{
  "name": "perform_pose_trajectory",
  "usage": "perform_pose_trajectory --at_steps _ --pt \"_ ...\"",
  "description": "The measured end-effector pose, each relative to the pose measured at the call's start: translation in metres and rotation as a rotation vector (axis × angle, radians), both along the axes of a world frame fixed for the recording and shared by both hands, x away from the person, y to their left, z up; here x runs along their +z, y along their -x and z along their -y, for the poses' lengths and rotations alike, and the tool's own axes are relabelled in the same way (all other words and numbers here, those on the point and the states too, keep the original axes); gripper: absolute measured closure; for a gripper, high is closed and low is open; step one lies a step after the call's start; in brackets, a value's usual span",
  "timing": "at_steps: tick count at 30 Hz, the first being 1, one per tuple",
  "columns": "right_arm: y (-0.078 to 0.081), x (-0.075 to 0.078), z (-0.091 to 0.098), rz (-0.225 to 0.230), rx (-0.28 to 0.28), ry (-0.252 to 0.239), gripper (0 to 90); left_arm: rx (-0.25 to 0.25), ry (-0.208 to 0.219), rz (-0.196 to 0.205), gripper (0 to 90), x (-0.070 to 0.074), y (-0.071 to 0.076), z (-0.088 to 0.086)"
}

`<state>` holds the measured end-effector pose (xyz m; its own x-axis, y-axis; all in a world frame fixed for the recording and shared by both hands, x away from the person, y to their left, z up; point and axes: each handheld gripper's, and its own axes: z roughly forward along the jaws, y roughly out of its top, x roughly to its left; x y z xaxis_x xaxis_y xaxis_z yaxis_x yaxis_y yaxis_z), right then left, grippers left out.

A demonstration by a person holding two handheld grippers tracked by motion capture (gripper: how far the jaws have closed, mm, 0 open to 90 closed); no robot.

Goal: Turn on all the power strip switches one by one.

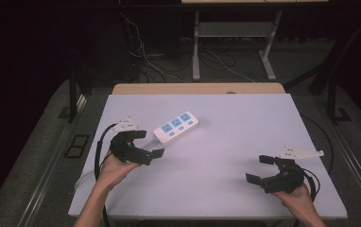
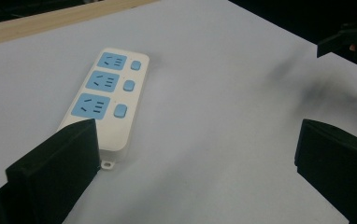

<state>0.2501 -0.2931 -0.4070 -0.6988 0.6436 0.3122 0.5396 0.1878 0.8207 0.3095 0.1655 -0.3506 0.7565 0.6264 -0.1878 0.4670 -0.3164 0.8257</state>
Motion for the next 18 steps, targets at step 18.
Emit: perform_pose_trajectory --at_steps 18 --pt "0.0 0.0 0.001 0.003 0.003 -0.006 0.5 -0.035 -0.056 -0.024 0.0 0.014 -0.028 0.011"
